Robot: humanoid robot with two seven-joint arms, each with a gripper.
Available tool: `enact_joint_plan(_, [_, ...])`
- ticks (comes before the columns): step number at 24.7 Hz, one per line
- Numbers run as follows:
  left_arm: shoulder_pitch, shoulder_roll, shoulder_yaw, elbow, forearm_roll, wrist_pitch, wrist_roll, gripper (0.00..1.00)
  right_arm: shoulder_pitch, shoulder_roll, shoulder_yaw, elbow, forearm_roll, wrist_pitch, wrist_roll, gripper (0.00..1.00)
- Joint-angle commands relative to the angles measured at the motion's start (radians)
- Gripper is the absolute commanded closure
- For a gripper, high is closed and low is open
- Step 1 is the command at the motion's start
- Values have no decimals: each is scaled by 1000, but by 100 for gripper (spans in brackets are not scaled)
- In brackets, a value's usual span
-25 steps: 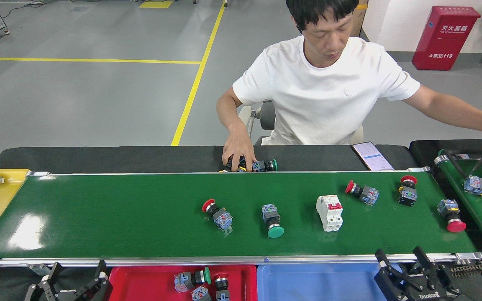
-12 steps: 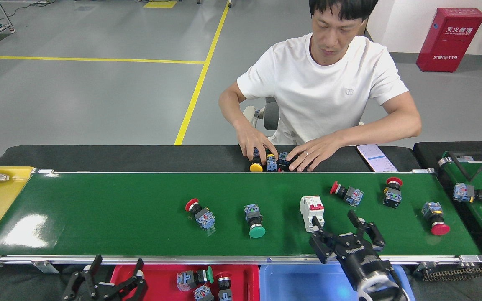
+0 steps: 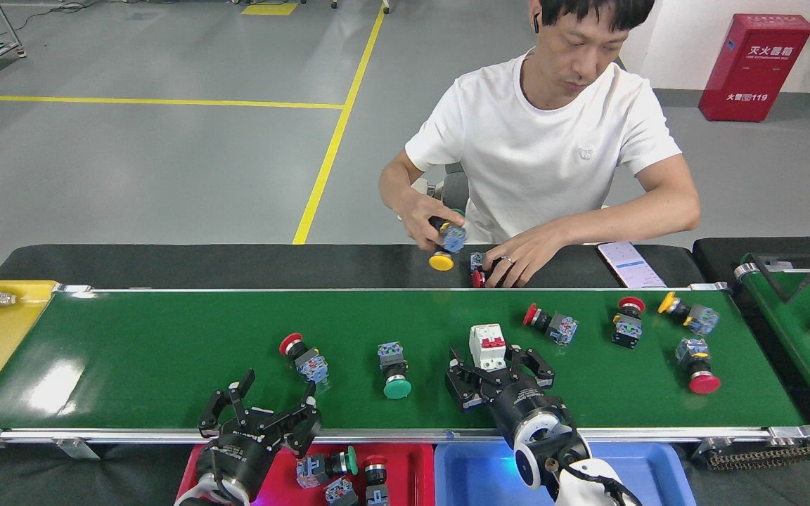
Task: Pick switch part from conveyor to tray
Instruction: 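Grasp the white circuit breaker with the right gripper, place it in the blue bin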
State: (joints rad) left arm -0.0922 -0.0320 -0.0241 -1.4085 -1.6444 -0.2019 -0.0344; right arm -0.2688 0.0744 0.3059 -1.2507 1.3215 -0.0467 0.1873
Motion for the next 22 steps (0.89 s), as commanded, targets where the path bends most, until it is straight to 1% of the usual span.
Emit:
enact_joint_plan(1, [-34,-5,-2,17,-5,9,-4,0,-12,-5,-7,-19,-7,-64,14,87])
enact_joint_plan(2, [-52,-5,-2,43,-5,10,-4,0,-10,-4,-13,-30,-25,-99,18,89])
enact_joint_plan(3, [-74,-5,-2,71,-3,16,-4,0,-9,-7,-22,-49,-59,-128,23,90])
enact_joint_plan(4, [-93,-3,-4,98,-5,25,-4,0,-9,-18,-31,-72,-99,-151,32,91])
enact_joint_plan(5, [-107,-2,-2,120,-5,30,-4,0,-6,-35,-34,-93,-122,-168,47,91])
enact_joint_plan(6, [-127,0,-2,148,-5,32,-4,4,2,-59,-34,-125,-151,-191,75,91])
enact_joint_plan(7, [-146,6,-2,167,-5,33,-5,12,13,-84,-36,-161,-183,-216,98,91])
enact_joint_plan(9, [-172,12,0,210,-20,44,-7,21,57,-142,-47,-240,-275,-298,123,91])
enact_joint_plan(10, [-176,14,3,224,-25,44,-2,37,80,-173,-56,-271,-321,-352,126,91])
enact_joint_plan(11, [-179,18,3,235,-25,44,-2,55,108,-212,-68,-299,-370,-433,129,91])
enact_joint_plan(12, [-176,30,4,237,-21,35,-1,72,154,-265,-93,-322,-432,-556,130,90])
enact_joint_plan(13, [-172,40,4,237,-21,35,-1,89,194,-297,-119,-331,-467,-651,130,90])
enact_joint_plan(14, [-170,43,4,237,-18,33,-1,92,221,-312,-137,-332,-481,-713,130,89])
enact_joint_plan(15, [-167,46,9,233,-12,33,-1,94,260,-331,-175,-331,-496,-739,130,89])
enact_joint_plan(16, [-162,46,10,229,-6,29,2,96,299,-340,-225,-331,-498,-739,132,89])
enact_joint_plan(18, [-146,47,27,201,38,15,5,96,372,-340,-306,-334,-499,-739,146,89])
enact_joint_plan(20, [-104,67,49,123,81,-11,5,96,434,-340,-366,-334,-498,-739,155,88])
enact_joint_plan(21, [-60,86,59,59,92,-36,7,96,462,-341,-386,-331,-498,-739,158,86])
enact_joint_plan(22, [-8,101,72,-14,106,-63,14,96,484,-341,-398,-332,-498,-739,162,82])
